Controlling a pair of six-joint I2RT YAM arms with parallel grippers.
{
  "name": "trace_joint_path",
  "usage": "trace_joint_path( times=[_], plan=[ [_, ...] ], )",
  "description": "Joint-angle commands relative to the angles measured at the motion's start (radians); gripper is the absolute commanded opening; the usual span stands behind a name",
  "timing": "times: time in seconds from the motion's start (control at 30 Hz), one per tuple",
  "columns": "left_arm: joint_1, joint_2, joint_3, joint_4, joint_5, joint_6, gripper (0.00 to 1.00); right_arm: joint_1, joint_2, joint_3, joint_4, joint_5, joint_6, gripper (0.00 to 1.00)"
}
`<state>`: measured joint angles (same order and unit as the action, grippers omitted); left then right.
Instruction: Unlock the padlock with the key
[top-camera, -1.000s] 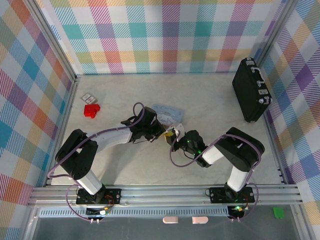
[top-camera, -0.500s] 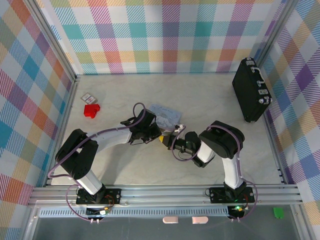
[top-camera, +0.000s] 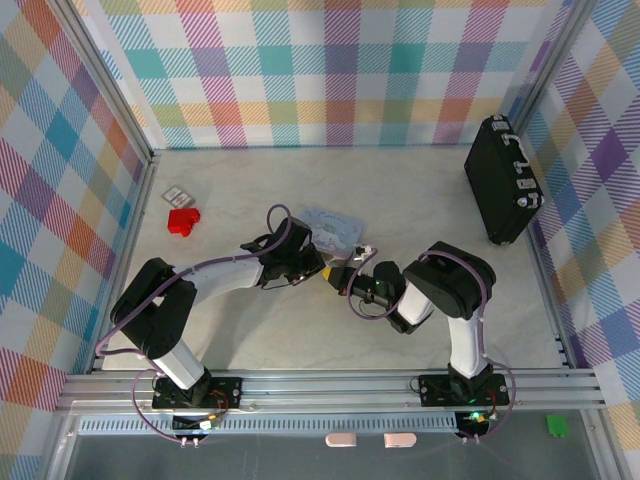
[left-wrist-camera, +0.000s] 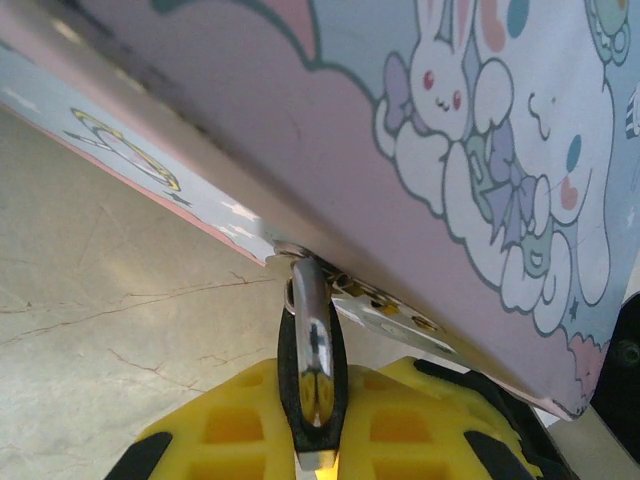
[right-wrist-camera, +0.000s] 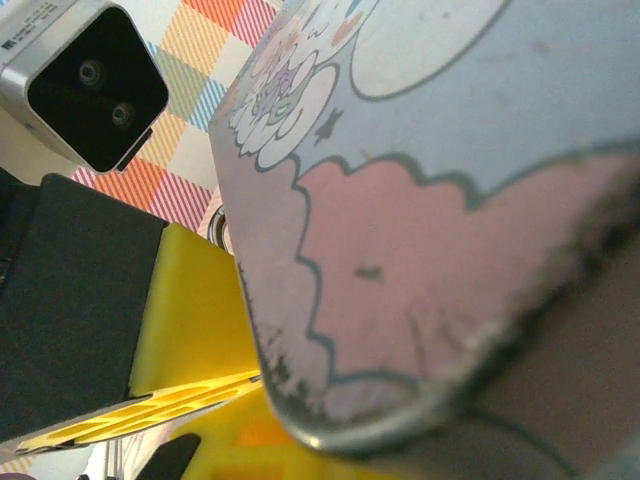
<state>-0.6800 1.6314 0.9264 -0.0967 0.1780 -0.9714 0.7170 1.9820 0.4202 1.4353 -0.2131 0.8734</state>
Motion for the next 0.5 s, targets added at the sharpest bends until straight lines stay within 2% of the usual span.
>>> trace_joint_path(
  times=[0.0, 0.13, 0.27, 0.4, 0.47],
  plan=[
    [0.0, -0.053, 0.006, 0.198, 0.086, -0.008, 0.09, 0.004, -0.013, -0.014, -0.137, -0.011, -0.035, 0.0],
    [0.003, -0.044, 0.016, 0.187, 0.089, -0.038, 0.01, 0.007, -0.055, -0.035, -0.15, 0.011, -0.129, 0.0],
    [0.008, -0.039, 0.041, 0.15, 0.081, -0.078, 0.0, 0.011, -0.133, -0.056, -0.214, 0.05, -0.286, 0.18],
    [0.011, -0.053, 0.059, 0.128, 0.073, -0.111, 0.0, 0.046, -0.156, -0.098, -0.123, 0.091, -0.502, 0.26],
    [0.011, -0.065, 0.07, 0.1, 0.068, -0.119, 0.0, 0.067, -0.171, -0.097, -0.141, 0.124, -0.6, 0.3]
  ],
)
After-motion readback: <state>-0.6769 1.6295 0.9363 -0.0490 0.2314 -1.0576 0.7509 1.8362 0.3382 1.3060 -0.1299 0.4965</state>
